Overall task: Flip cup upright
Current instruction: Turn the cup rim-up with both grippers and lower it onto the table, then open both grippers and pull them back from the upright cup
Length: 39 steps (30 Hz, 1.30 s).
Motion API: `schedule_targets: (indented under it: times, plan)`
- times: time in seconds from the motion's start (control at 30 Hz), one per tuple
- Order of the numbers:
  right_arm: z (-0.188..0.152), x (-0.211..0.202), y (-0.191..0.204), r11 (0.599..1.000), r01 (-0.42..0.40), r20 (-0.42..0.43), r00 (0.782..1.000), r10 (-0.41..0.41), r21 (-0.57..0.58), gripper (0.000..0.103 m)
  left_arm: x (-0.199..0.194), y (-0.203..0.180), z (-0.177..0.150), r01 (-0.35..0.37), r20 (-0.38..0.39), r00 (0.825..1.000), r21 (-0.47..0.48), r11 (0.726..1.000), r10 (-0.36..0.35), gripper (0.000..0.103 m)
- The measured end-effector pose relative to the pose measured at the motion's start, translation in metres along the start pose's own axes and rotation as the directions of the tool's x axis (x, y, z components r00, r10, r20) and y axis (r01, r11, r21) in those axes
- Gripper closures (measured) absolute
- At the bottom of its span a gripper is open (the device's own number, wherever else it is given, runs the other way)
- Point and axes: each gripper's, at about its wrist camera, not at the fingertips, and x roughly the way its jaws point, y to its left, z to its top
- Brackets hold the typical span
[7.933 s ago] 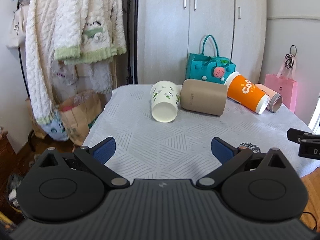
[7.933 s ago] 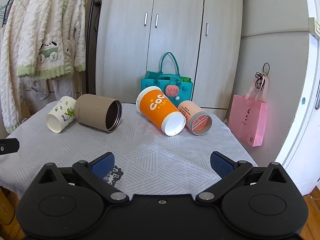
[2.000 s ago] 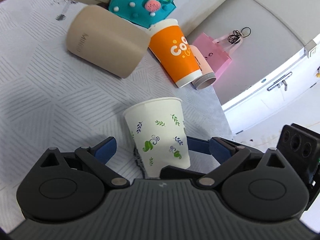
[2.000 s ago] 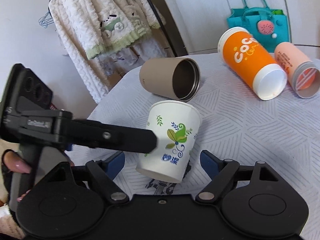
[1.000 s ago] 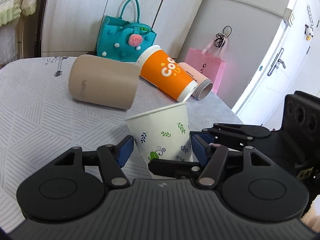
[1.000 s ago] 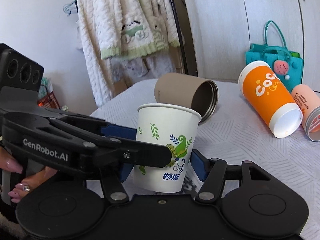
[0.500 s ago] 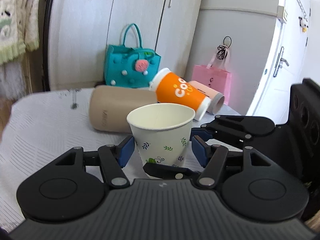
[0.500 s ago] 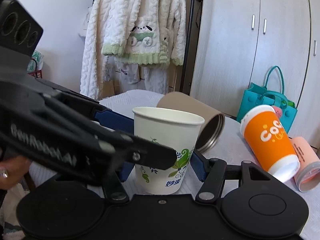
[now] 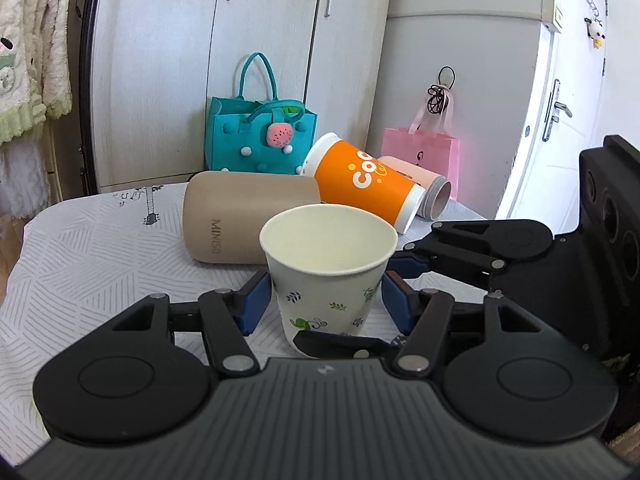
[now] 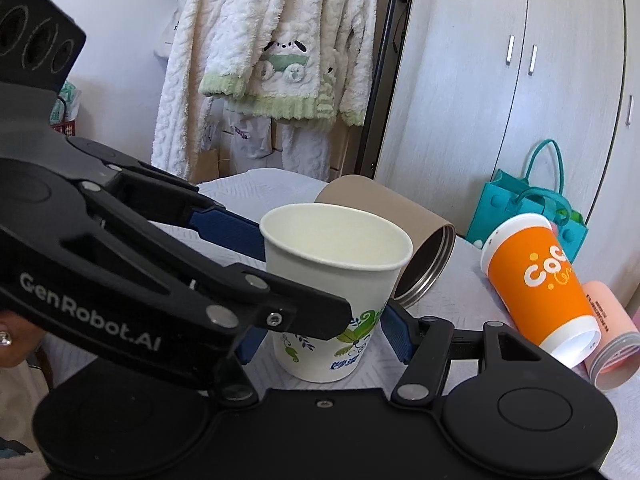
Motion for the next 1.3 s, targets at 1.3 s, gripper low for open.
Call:
schedule_targets:
  times: [1.3]
  plan:
    - [-0.002,-0.136,0.013,0.949,0.197,0.058,0.974,-0.218,0.246,0.001,-0.125,-0.061,0.006,-0.257,-0.007,0.966,-0.114,0.96,0.258,0.01]
